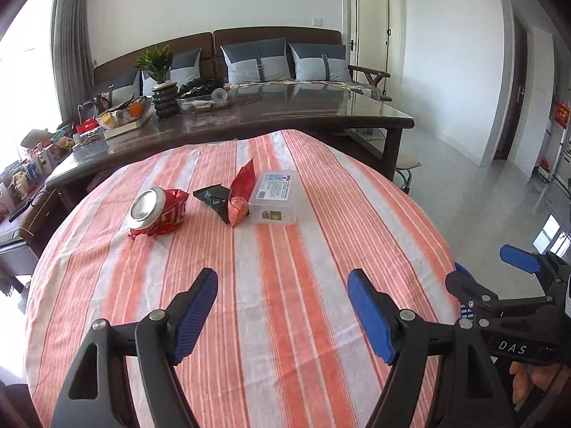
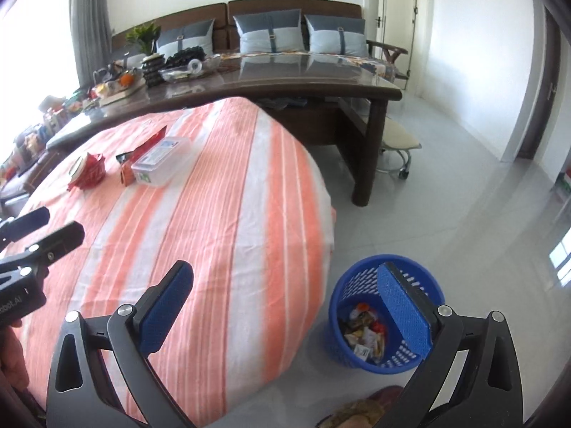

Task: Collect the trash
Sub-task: 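Move both tools back toward the table with the red can and container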

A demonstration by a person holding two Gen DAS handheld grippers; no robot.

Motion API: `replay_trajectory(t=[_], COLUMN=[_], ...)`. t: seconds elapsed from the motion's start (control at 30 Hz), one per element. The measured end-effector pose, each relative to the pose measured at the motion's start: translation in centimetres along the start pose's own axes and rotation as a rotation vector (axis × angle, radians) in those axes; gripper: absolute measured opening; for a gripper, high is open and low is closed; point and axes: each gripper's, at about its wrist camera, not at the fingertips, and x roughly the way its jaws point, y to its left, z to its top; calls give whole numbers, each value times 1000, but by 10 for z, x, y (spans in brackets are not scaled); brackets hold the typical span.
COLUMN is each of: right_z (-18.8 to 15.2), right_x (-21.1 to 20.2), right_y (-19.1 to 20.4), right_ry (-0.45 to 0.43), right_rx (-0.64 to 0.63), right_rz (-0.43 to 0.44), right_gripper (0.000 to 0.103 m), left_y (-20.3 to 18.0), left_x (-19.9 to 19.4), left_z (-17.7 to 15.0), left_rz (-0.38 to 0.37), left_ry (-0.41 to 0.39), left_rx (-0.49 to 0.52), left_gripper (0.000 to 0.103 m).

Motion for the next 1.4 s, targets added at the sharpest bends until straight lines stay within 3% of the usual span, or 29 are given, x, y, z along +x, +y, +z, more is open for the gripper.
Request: replay_trajectory(t=[0.43, 1.4], right_z=[0, 10], right_x=[6, 6], right_y=[40, 56], right_ry=[20, 17], right_rx=[-56, -102], right_rz=[-38, -75], right_gripper=[102, 102], left_y=[29, 43], left_x=[1, -8], left_z=[-3, 4], left_rz=[37, 83], left_ry=[-7, -39], left_rx=[-32, -31], left_gripper=[77, 77])
